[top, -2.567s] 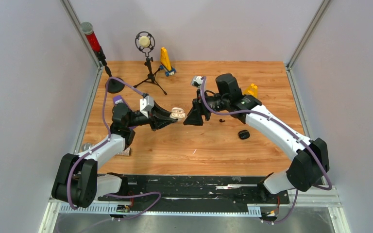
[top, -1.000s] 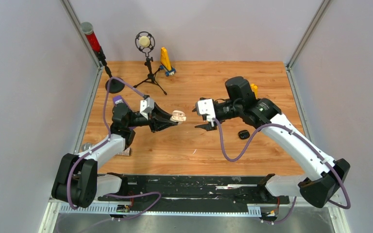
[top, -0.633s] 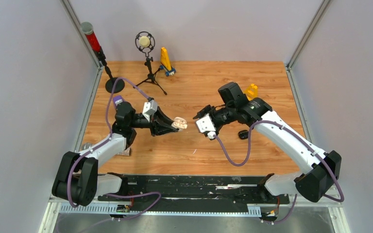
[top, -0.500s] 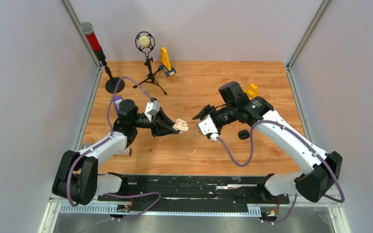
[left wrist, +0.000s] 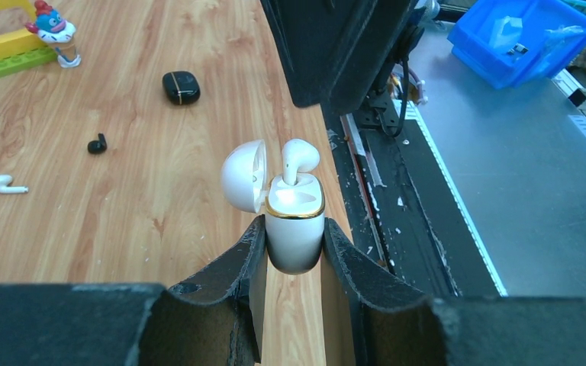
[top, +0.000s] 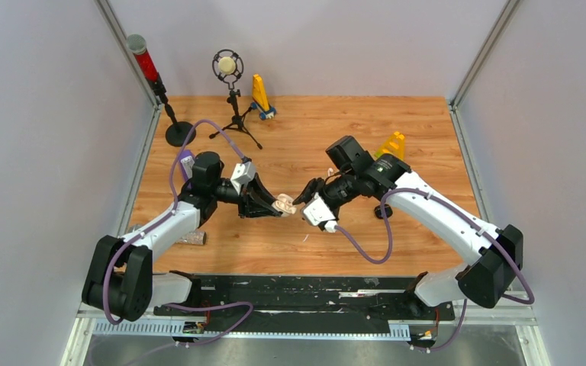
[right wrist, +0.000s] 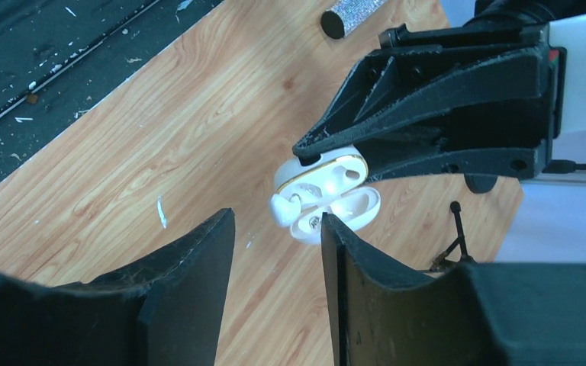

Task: Insert the wireless bluetooth earbuds into the charging case
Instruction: Place the earbud in the charging case, then pick up the earbud from the center of the board.

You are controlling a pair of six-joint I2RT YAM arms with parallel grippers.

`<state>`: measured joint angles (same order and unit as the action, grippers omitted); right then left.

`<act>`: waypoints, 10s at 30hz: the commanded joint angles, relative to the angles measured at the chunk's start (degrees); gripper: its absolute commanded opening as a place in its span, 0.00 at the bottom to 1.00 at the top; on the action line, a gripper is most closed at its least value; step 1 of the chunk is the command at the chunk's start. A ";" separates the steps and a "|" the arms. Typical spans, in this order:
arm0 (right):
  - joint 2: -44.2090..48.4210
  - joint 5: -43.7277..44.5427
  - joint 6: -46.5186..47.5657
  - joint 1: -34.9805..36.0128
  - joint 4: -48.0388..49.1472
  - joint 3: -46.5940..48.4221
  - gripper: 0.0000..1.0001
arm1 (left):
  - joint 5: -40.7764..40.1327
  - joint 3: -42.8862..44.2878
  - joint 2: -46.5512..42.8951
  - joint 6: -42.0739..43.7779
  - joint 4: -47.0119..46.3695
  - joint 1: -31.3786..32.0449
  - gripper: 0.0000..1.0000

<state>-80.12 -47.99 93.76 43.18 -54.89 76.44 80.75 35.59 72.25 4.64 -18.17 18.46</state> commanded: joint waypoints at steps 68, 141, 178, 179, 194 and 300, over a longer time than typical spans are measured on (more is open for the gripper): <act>0.87 5.55 -36.52 6.10 22.04 -1.37 0.21 | 3.44 4.63 0.08 11.92 12.72 1.40 0.33; 1.97 28.30 -47.23 8.57 34.52 -2.27 0.99 | 4.46 6.06 -0.60 16.75 17.91 1.89 0.32; 3.52 18.62 -40.62 8.66 27.71 -8.03 0.95 | 4.76 6.50 -0.14 18.11 20.11 1.93 0.32; 3.46 19.09 -40.59 8.75 27.70 -7.90 0.95 | 4.76 6.50 -0.20 18.12 20.15 1.93 0.32; 4.27 21.74 -41.17 8.68 28.18 -6.12 0.95 | 4.59 6.59 -0.35 19.04 21.31 1.93 0.31; -47.02 19.93 -26.22 -23.97 9.55 26.18 0.53 | -8.98 9.49 4.55 16.09 20.11 0.17 0.25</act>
<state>-126.76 -25.65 66.19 18.98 -45.19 100.53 71.24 45.15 77.69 21.02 3.60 18.72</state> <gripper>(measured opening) 0.534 0.344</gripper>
